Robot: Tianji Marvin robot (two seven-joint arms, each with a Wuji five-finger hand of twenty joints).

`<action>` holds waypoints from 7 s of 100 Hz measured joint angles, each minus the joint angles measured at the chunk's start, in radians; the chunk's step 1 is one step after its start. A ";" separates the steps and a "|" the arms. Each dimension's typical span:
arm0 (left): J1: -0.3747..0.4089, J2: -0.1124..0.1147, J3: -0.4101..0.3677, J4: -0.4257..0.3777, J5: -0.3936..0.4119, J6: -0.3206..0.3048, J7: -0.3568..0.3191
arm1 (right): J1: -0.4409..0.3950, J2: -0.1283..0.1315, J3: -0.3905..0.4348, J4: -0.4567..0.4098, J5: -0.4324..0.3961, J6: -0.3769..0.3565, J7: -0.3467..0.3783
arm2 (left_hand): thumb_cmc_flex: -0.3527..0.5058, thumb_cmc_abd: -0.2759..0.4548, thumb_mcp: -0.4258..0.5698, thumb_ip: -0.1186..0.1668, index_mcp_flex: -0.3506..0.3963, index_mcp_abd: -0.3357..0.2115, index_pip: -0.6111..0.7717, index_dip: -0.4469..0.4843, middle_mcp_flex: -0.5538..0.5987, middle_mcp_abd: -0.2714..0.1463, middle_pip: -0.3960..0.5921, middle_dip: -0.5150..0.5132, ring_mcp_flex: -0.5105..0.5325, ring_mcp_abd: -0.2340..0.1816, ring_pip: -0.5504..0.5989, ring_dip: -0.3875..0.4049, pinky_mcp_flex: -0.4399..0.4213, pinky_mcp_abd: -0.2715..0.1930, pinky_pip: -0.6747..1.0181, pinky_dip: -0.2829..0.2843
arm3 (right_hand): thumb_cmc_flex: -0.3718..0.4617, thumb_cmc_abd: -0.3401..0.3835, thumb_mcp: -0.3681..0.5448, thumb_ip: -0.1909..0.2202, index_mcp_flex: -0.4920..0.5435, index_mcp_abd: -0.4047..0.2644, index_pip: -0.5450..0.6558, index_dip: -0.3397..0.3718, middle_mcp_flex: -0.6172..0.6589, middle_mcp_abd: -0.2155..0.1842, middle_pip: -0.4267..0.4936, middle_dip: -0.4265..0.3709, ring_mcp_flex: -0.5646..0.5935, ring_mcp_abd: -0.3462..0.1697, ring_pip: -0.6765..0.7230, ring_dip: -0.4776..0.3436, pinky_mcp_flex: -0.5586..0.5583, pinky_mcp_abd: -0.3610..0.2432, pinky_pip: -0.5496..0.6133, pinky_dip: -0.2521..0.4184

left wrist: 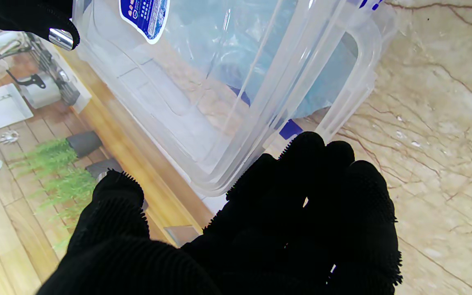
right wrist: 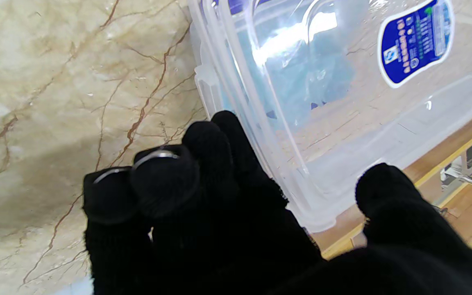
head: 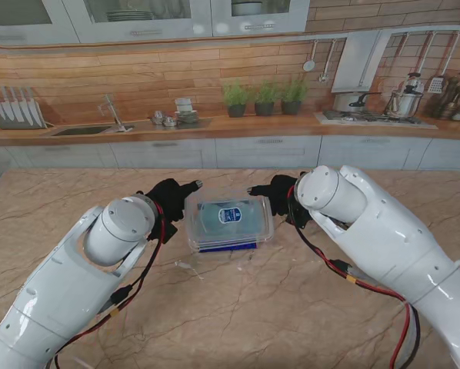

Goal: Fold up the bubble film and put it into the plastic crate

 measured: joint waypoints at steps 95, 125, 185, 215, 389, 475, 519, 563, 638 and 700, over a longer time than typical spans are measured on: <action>-0.250 -0.070 0.138 0.347 -0.040 0.055 -0.001 | 0.242 -0.179 -0.206 0.483 0.171 -0.076 -0.043 | 0.000 0.000 0.000 0.000 0.001 -0.076 0.018 -0.002 0.000 -0.073 0.000 0.000 0.000 -0.029 0.004 0.000 -0.005 -0.025 0.000 0.000 | 0.000 0.000 0.000 0.000 0.000 -0.018 0.001 0.032 0.000 -0.006 0.000 0.001 0.000 -0.001 0.001 0.000 0.000 0.000 0.000 0.000; -0.296 -0.094 0.184 0.437 -0.031 0.074 0.001 | 0.254 -0.211 -0.212 0.550 0.180 -0.094 -0.056 | 0.000 0.000 0.000 0.000 0.001 -0.109 0.018 -0.004 -0.010 -0.098 -0.009 0.000 -0.007 -0.035 0.002 0.000 -0.019 -0.035 0.000 0.000 | 0.000 0.000 0.000 0.000 0.000 -0.027 0.001 0.035 0.000 -0.008 0.001 0.001 0.000 -0.003 0.001 0.000 0.000 0.000 0.000 0.000; -0.313 -0.110 0.216 0.479 0.002 0.104 0.003 | 0.227 -0.227 -0.191 0.565 0.176 -0.073 -0.110 | -0.001 0.000 0.000 0.000 -0.016 -0.184 0.016 -0.043 -0.086 -0.134 -0.042 0.000 -0.067 -0.044 -0.038 -0.001 -0.072 -0.061 -0.024 -0.003 | 0.000 0.000 0.000 0.000 -0.059 -0.057 -0.028 0.030 -0.038 -0.011 -0.007 0.001 -0.041 -0.005 -0.015 0.000 -0.054 -0.007 0.000 -0.015; -0.309 -0.103 0.222 0.472 0.023 0.131 -0.015 | 0.199 -0.212 -0.177 0.514 0.155 -0.040 -0.112 | -0.001 0.000 0.000 0.000 -0.016 -0.250 -0.011 -0.062 -0.100 -0.136 -0.048 -0.008 -0.079 -0.044 -0.050 -0.001 -0.083 -0.067 -0.026 -0.013 | 0.000 0.000 0.000 0.000 -0.080 -0.083 -0.082 -0.008 -0.048 -0.008 -0.013 -0.001 -0.050 -0.005 -0.025 0.000 -0.067 -0.008 0.000 -0.015; 0.226 0.063 -0.096 -0.166 0.110 0.108 -0.196 | 0.290 -0.443 -0.129 1.019 0.175 -0.466 -0.318 | -0.003 0.000 0.000 0.000 -0.035 -0.313 -0.178 -0.186 -0.182 -0.142 -0.099 -0.023 -0.151 -0.056 -0.100 -0.023 -0.145 -0.092 -0.051 -0.041 | -0.001 -0.033 0.045 0.001 -0.501 -0.408 -0.165 -0.171 -0.572 0.021 -0.511 -0.268 -0.596 -0.022 -0.835 -0.210 -0.517 -0.162 -0.587 -0.126; 0.144 0.031 0.005 0.030 -0.083 0.013 -0.194 | 0.160 -0.270 -0.198 0.603 0.137 -0.293 -0.209 | -0.022 0.000 -0.001 0.000 -0.049 -0.335 -0.288 -0.224 -0.211 -0.140 -0.151 -0.023 -0.182 -0.063 -0.124 -0.005 -0.195 -0.108 -0.076 -0.065 | 0.000 -0.033 0.043 0.001 -0.371 -0.462 -0.058 -0.261 -0.577 -0.015 -0.566 -0.279 -0.625 -0.044 -0.889 -0.221 -0.537 -0.188 -0.695 -0.101; 0.090 0.019 0.074 0.067 -0.015 0.065 -0.144 | -0.087 -0.112 -0.070 0.207 -0.043 -0.186 -0.199 | -0.035 0.000 -0.001 0.000 -0.029 -0.273 -0.208 -0.203 -0.190 -0.141 -0.130 -0.013 -0.136 -0.076 0.005 0.046 -0.148 -0.108 -0.075 -0.065 | 0.028 -0.031 0.039 -0.004 -0.221 -0.308 0.029 -0.134 -0.517 -0.005 -0.550 -0.279 -0.620 -0.041 -0.870 -0.220 -0.514 -0.187 -0.697 -0.089; 0.056 0.019 0.127 0.076 0.107 0.073 -0.132 | -0.264 -0.030 0.030 -0.064 -0.136 -0.038 -0.095 | 0.023 -0.078 0.026 0.006 -0.006 -0.341 0.122 -0.106 -0.056 -0.197 0.032 0.043 -0.025 -0.080 -0.006 0.015 -0.024 -0.099 -0.028 -0.025 | 0.020 -0.032 0.022 -0.004 -0.175 -0.292 0.027 -0.069 -0.423 0.010 -0.516 -0.262 -0.541 0.006 -0.800 -0.193 -0.469 -0.187 -0.670 -0.088; 0.108 0.003 0.112 0.047 0.056 0.057 -0.072 | -0.219 -0.159 0.087 0.055 0.182 0.209 -0.350 | 0.012 -0.110 0.138 0.006 0.080 -0.271 0.197 -0.133 0.044 -0.207 0.070 0.049 0.029 -0.087 0.017 0.014 0.020 -0.084 -0.009 -0.010 | 0.028 -0.033 0.034 -0.002 -0.406 -0.080 -0.380 -0.191 -0.367 0.148 -0.463 -0.284 -0.251 0.098 -0.805 -0.336 -0.202 -0.021 -0.450 -0.297; 0.132 0.010 0.106 0.028 0.028 0.037 -0.084 | -0.155 -0.325 0.152 0.244 0.426 0.290 -0.535 | 0.009 -0.086 0.138 0.008 0.087 -0.220 0.198 -0.162 0.044 -0.182 0.070 0.038 0.029 -0.087 0.017 0.014 0.015 -0.082 -0.008 -0.002 | 0.043 -0.147 0.062 -0.010 -0.734 -0.223 -0.247 -0.241 -0.608 0.042 -0.186 -0.218 -0.368 0.214 -0.638 -0.240 -0.206 0.094 -0.466 -0.310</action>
